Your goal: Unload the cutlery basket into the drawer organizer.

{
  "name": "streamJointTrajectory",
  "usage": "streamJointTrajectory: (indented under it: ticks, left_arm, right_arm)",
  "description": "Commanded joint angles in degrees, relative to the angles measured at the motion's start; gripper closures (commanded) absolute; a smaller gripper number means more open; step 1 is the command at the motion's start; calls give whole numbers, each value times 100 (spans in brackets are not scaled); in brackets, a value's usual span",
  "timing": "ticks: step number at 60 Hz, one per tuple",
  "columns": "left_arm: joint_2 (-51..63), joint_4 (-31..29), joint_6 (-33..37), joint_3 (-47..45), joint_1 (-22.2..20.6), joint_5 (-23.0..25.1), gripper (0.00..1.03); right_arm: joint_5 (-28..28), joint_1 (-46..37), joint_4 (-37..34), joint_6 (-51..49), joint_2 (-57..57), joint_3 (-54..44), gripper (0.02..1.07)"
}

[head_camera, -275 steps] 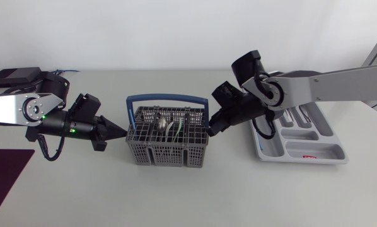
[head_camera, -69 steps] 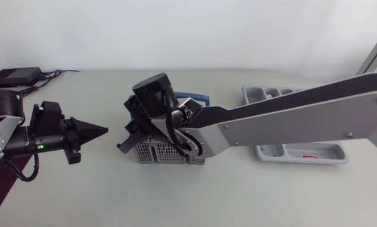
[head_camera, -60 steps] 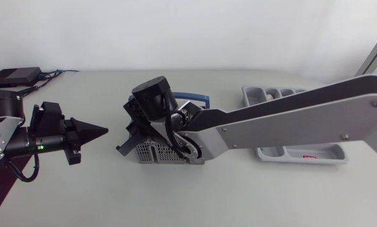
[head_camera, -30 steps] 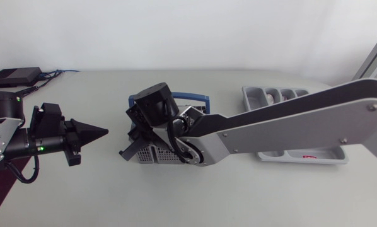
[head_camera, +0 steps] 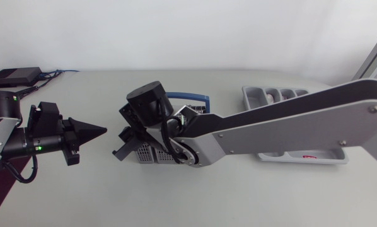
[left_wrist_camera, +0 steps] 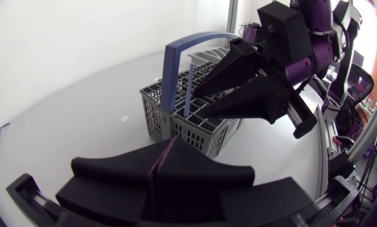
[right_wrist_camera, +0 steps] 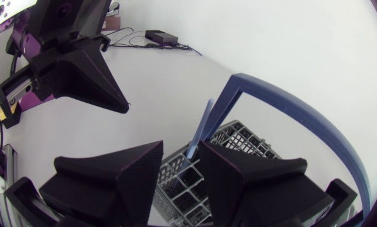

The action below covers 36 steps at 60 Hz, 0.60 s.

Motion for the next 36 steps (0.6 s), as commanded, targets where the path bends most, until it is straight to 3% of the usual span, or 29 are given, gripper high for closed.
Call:
streamJointTrajectory:
  ticks: [1,25,36]
  left_arm:
    - [-34,84,-82,-157,51,86,87]
    - [81,172,-64,-122,78,121,87]
    - [177,233,-55,-96,78,121,87]
  right_arm:
    - [74,59,7,156,184,167,62]
    - [259,42,7,156,368,422,67]
    - [294,-2,-2,200,386,404,98]
